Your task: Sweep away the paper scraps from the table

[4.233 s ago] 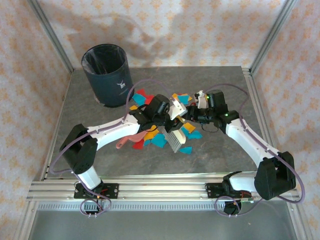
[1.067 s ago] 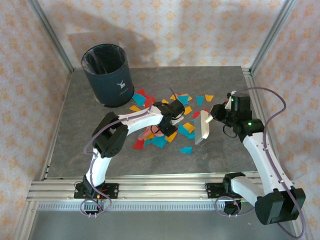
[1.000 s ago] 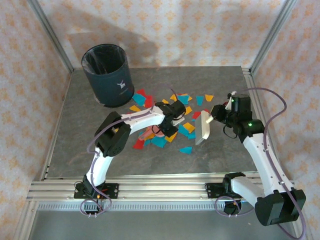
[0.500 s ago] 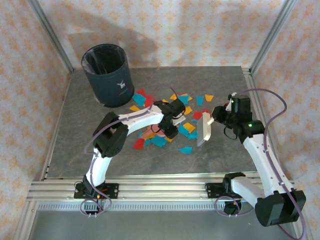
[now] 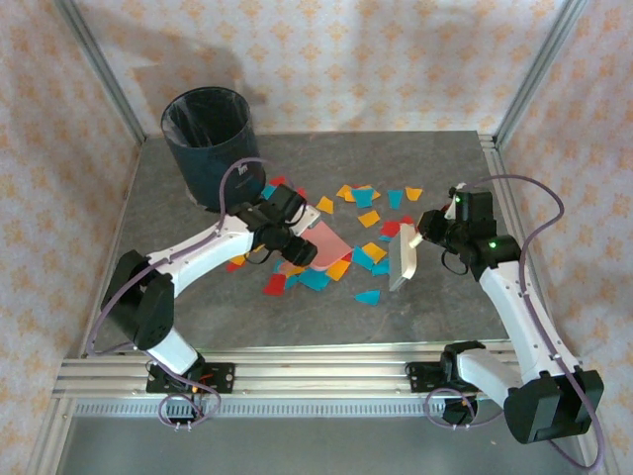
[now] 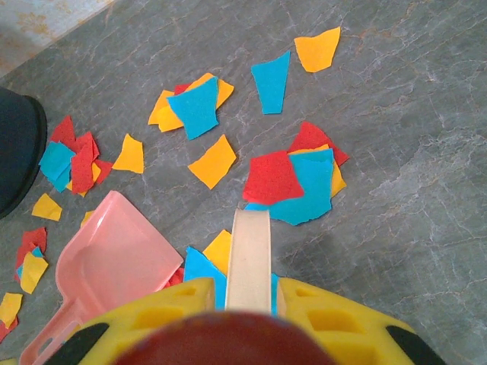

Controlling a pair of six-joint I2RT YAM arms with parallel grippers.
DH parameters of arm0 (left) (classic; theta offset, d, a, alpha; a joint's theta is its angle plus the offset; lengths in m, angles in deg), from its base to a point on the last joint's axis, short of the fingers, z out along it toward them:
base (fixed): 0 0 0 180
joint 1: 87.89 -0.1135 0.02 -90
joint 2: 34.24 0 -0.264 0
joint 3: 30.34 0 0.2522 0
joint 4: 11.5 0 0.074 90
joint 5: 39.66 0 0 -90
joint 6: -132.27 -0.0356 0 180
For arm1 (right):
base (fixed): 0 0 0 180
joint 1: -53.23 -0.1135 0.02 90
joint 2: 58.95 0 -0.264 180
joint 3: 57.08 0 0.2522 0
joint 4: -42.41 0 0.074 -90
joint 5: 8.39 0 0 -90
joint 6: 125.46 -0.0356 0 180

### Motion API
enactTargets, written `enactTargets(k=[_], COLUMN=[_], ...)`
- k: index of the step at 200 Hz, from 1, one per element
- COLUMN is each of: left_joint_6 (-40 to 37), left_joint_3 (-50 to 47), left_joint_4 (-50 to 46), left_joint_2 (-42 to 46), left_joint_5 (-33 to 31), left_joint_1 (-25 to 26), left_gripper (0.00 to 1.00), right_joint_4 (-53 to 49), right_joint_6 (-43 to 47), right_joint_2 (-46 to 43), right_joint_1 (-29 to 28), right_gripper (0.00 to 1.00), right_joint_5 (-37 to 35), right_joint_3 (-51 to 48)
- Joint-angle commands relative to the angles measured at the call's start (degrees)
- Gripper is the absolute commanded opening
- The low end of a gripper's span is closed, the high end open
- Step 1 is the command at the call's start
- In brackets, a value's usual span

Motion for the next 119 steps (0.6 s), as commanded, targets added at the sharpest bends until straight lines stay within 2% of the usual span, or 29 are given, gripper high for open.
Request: enactTargets(k=[1, 60, 119], left_joint_6=[-2.1, -6.1, -8.9], left_joint_3=[-2.9, -2.7, -0.5], left_joint_4=[3.6, 3.1, -0.9], left_joint_2=[0.6, -4.8, -9.4], left_joint_5=[1.2, 1.2, -0.5], left_joint_1=[-0.7, -2.0, -2.1], left_gripper=[0.72, 0.73, 0.65], right_joint_4=[1.3, -0.1, -0.5], right_joint_6=[0.1, 0.4, 0.4], right_joint_2=[-0.4, -1.2, -1.5], right_joint_1=[0.2, 0.2, 0.2], right_gripper=[0.0, 0.0, 0.0], right_joint_5=[0.8, 0.3, -0.2], right_joint_3=[0.8, 1.2, 1.0])
